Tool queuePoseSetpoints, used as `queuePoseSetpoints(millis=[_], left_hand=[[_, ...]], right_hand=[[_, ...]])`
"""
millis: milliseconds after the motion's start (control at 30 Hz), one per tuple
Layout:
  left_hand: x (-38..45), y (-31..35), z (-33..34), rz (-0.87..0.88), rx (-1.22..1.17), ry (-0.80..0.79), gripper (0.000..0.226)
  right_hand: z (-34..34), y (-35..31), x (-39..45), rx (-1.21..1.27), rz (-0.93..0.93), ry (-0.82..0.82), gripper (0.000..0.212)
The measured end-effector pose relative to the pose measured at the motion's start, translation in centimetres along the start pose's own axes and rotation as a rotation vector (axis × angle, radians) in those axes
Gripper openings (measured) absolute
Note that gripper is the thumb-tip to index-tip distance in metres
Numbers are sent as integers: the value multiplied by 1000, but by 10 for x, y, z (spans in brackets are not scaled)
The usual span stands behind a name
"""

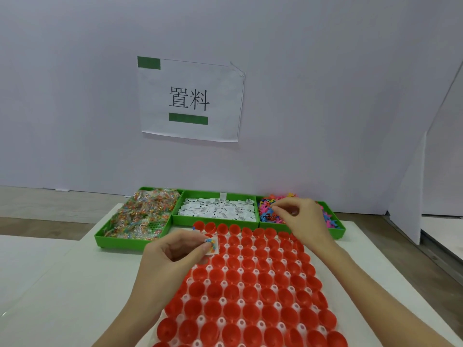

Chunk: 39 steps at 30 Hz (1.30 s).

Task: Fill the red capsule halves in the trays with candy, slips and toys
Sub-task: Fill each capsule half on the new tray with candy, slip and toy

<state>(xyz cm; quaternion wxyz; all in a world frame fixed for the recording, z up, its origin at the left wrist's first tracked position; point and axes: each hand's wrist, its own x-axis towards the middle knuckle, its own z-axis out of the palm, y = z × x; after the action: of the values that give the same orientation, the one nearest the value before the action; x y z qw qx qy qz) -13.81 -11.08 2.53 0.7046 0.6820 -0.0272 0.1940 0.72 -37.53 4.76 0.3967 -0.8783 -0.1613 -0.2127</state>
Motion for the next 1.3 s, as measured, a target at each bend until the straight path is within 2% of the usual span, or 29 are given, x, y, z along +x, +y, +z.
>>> queuePoseSetpoints(millis=[167, 300, 433, 567, 767, 933, 1100, 1300], left_hand=[[-5, 7, 8, -25, -28, -36, 11], [-11, 9, 14, -42, -60, -88, 12], [-16, 11, 20, -52, -71, -130, 12], [-17, 9, 23, -53, -50, -168, 13], [-17, 6, 19, -4, 63, -164, 11], [-16, 6, 16, 10, 71, -163, 10], [-11, 5, 10, 55, 106, -149, 17], [19, 11, -6, 70, 169, -158, 14]], right_hand=[[-7, -45, -71, 611, 211, -99, 11], [-6, -69, -94, 775, 272, -153, 10], [2, -78, -102, 675, 180, -173, 10], [9, -81, -110, 519, 86, -205, 23], [15, -83, -116, 570, 140, -167, 19], [12, -85, -117, 530, 106, -222, 22], [11, -92, -112, 454, 69, -297, 11], [23, -108, -67, 206, -52, -312, 5]])
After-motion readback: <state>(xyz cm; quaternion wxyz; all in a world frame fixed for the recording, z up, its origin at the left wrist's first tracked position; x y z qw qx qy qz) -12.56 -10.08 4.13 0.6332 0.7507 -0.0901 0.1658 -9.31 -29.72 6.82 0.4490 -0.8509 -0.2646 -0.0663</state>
